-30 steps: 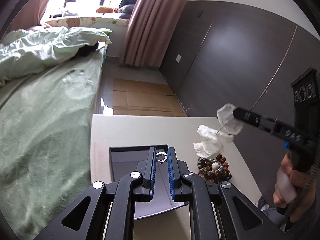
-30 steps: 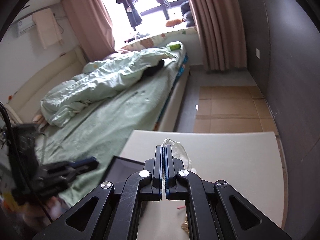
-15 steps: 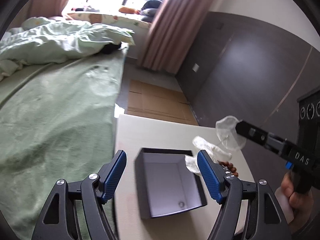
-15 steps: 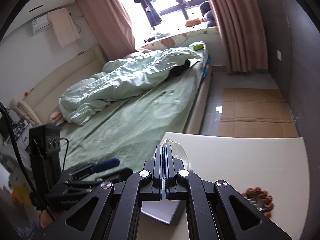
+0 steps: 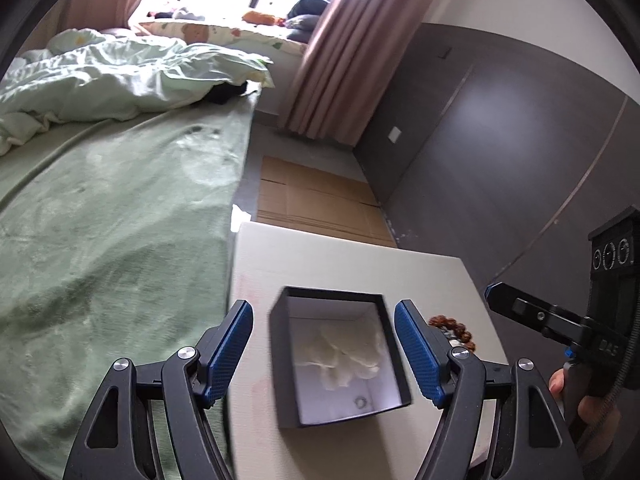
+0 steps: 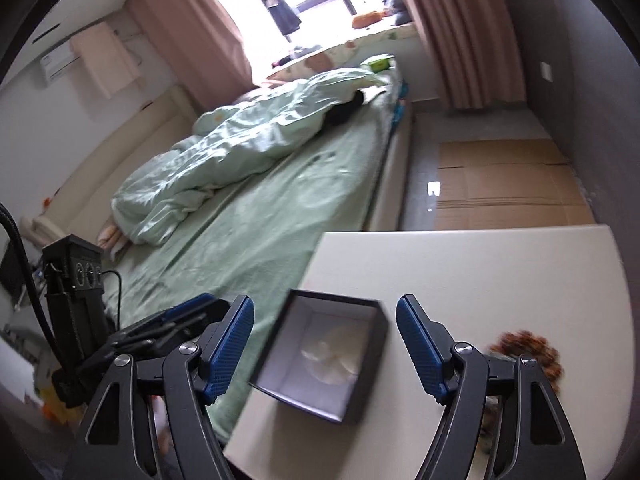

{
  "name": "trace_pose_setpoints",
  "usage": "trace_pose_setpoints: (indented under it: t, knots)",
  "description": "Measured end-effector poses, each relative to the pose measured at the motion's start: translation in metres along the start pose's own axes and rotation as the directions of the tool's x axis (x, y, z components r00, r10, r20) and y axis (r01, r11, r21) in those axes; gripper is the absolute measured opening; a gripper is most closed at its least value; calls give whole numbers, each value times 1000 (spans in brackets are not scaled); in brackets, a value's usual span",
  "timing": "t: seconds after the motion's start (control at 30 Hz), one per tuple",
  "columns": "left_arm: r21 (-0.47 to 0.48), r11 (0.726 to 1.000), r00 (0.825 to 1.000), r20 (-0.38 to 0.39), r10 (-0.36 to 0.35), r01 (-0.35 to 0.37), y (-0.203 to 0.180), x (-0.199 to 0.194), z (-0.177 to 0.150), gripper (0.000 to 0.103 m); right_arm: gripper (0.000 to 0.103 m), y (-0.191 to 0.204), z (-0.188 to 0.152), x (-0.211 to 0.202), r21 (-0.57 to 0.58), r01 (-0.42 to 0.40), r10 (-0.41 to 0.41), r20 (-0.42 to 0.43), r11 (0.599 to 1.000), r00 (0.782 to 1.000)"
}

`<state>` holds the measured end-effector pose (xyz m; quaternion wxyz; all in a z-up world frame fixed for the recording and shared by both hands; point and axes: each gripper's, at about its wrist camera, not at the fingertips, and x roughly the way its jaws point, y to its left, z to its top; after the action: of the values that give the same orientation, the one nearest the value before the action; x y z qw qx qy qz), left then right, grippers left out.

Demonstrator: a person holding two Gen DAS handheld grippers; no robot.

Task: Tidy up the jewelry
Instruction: 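Open both grippers over the box and move them back to the jewelry pile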

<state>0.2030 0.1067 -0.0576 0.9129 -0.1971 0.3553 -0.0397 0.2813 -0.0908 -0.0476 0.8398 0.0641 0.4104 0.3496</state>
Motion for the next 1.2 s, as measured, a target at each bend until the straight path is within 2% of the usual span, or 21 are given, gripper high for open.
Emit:
trace_pose_setpoints:
  t: [0.13,0.3,0.57,0.8,1.0,1.13,1.2]
  knots:
    - [47,999,1000,6,-25,25,-18,0,-3,74,74,-27,-9,-25,64,69,-70,12,996,997]
    - [79,995,998,-3,-57,57,-33,5,-7,74,74,-56,-27,-47,126,112,-115,18,986,993]
    - [144,988,998,-8,-63,64,-53,11,-14,74,74,-90,-55,-61,243,158,-164,4,957,986]
    - [226,968,993,-77,-94,109,-79,27,-18,74,74,-118,-77,-65,393,141,-153,-1,909,988]
    - [299,940,980,-154,-124,166,-108,42,-20,74,70,-136,-82,-67,466,133,-161,20,874,987]
    - [345,918,969,-211,-128,196,-128,58,-18,71,70,-150,-89,-67,534,85,-119,29,841,992]
    - [359,911,964,-235,-123,203,-135,69,-18,64,68,-157,-91,-66,560,67,-105,36,826,994]
